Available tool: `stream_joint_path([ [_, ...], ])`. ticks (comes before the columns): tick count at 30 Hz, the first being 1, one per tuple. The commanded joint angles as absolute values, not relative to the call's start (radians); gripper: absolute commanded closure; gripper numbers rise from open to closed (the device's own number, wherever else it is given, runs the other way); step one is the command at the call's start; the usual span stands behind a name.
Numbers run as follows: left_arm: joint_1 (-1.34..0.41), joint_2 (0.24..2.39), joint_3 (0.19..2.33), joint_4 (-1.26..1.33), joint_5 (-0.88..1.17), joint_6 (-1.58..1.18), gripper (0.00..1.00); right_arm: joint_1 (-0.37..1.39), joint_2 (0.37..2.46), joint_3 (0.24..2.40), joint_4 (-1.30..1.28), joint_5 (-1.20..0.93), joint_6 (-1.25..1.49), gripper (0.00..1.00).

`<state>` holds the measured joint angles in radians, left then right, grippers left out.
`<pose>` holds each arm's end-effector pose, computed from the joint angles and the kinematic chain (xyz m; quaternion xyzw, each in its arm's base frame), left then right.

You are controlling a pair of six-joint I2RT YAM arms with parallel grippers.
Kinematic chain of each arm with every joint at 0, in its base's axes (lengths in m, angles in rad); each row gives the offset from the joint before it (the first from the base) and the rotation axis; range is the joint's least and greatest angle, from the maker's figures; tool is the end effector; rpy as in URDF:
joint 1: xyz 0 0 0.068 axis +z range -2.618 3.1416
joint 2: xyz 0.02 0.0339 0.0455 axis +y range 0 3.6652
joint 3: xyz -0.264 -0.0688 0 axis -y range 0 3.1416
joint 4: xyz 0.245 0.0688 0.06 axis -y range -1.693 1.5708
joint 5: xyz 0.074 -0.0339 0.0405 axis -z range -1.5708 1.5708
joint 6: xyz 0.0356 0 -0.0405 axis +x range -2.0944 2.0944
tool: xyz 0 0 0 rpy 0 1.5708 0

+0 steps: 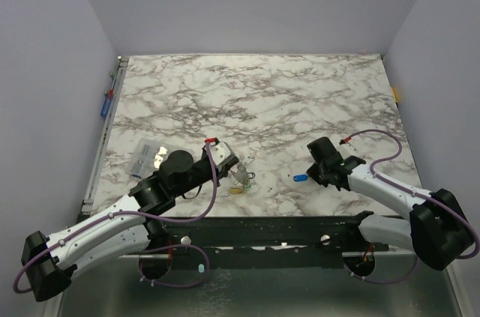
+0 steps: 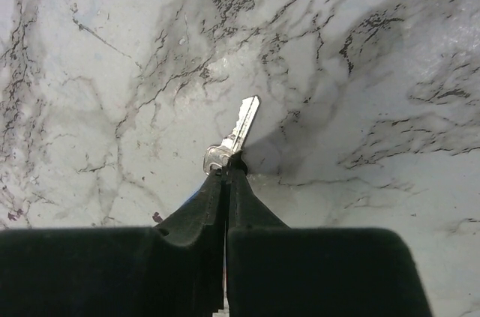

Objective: Put the keys on the keyring

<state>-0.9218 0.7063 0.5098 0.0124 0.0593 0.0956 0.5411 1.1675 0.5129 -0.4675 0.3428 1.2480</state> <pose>0.1064 -0.1438 0.2758 0.3910 0.6622 -0.2773 0.5759 0.1724 0.0896 0.1579 0.3681 0.8881 0.0669 0.2669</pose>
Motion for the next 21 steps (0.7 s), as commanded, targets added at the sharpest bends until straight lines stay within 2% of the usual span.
stream_joint_path([
  [1,-0.918,0.704,0.509,0.048,0.08,0.106,1.0,0.54,1.153,0.518,-0.459,0.38,1.218,0.99],
  [12,-0.918,0.704,0.548,0.113,0.101,0.045,1.0,0.54,1.01,0.623,-0.519,0.453,1.069,0.99],
  [21,-0.918,0.756,0.674,0.12,0.142,0.038,1.0,0.54,0.897,0.732,-0.449,0.412,0.737,0.99],
])
